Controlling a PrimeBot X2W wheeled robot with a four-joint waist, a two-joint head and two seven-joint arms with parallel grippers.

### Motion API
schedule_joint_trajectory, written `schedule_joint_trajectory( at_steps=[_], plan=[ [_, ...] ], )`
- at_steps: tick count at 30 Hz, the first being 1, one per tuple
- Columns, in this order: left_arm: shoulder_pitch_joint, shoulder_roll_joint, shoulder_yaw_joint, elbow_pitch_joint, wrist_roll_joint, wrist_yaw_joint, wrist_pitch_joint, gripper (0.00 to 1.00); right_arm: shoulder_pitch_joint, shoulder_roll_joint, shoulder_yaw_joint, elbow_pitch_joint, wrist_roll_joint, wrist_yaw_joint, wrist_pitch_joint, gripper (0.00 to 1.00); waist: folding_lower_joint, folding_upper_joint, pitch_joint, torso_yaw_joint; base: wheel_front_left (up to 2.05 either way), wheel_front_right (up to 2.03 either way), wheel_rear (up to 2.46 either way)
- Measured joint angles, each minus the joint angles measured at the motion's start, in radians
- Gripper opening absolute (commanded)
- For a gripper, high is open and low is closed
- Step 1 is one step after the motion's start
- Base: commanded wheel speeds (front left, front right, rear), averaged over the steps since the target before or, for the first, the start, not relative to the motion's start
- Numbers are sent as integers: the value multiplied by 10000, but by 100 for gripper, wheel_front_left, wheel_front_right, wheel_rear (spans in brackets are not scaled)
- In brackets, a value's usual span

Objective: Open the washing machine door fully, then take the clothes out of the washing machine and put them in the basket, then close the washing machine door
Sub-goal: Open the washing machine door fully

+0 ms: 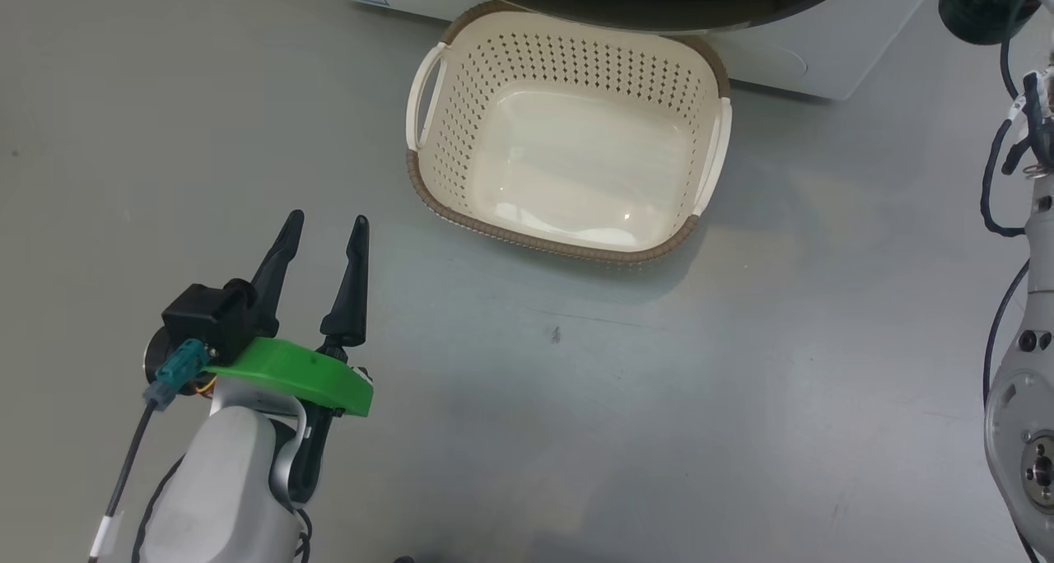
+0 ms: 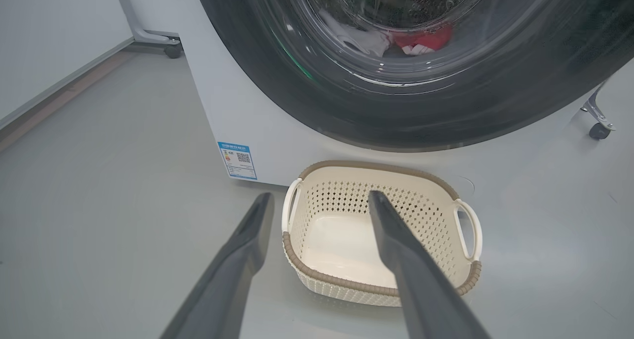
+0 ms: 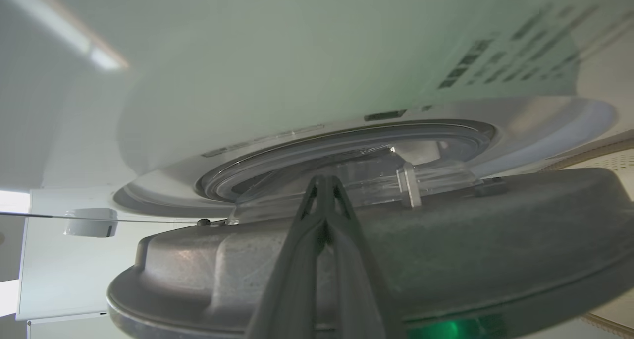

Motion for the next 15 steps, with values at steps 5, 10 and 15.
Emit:
schedule_joint_trajectory(
  at_steps=[5,10,15],
  plan=[
    [2,0,6,25,15,0,0,100,171,29,81,75,0,-2,98,0,0,0,-175,-52,0,0,0],
    [8,0,0,69,27,0,0,100,430,61,144,105,0,0,207,0,0,0,-355,-86,0,0,0],
    [29,0,12,102,38,0,0,100,715,84,226,111,6,0,370,0,0,0,-562,-124,0,0,0]
  ],
)
